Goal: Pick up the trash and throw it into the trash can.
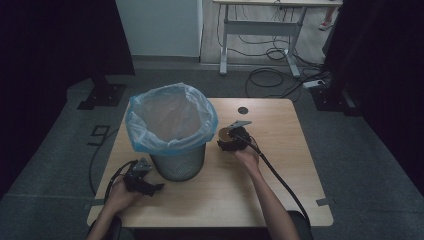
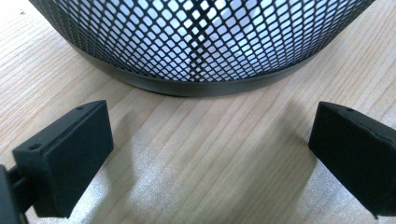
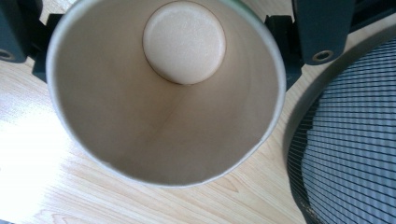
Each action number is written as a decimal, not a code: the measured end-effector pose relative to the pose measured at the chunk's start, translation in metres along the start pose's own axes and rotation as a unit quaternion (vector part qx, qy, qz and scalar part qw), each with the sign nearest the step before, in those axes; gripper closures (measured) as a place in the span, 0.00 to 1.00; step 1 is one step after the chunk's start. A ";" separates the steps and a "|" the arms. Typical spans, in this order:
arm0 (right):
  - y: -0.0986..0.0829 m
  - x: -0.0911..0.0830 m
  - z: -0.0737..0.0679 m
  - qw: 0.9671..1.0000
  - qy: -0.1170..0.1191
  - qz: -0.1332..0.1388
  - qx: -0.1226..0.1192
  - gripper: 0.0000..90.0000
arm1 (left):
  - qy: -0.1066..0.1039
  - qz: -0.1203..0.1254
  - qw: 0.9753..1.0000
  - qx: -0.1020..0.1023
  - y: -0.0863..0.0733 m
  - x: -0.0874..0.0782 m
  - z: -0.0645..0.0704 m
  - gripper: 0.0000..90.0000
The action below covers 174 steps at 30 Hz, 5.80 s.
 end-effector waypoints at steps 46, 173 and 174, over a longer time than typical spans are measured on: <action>0.096 -0.101 -0.004 0.996 0.093 -0.012 -0.013 0.28 | 0.001 -0.001 1.000 0.001 0.000 0.000 0.000 0.00; 0.228 -0.081 -0.155 0.978 0.159 -0.031 -0.134 0.00 | -0.003 -0.001 1.000 0.005 0.002 0.001 0.001 0.00; 0.227 -0.084 -0.152 0.978 0.157 -0.029 -0.135 0.00 | -0.003 -0.001 1.000 0.005 0.002 0.001 0.001 0.00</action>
Point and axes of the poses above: each handheld gripper's, and its own axes: x roughly forward along the jaws, y roughly out of its top, z roughly to its right, the point moved 2 cm from there along x, roughly forward along the jaws, and after that the axes turned 3 degrees about x, right-handed, at the moved point
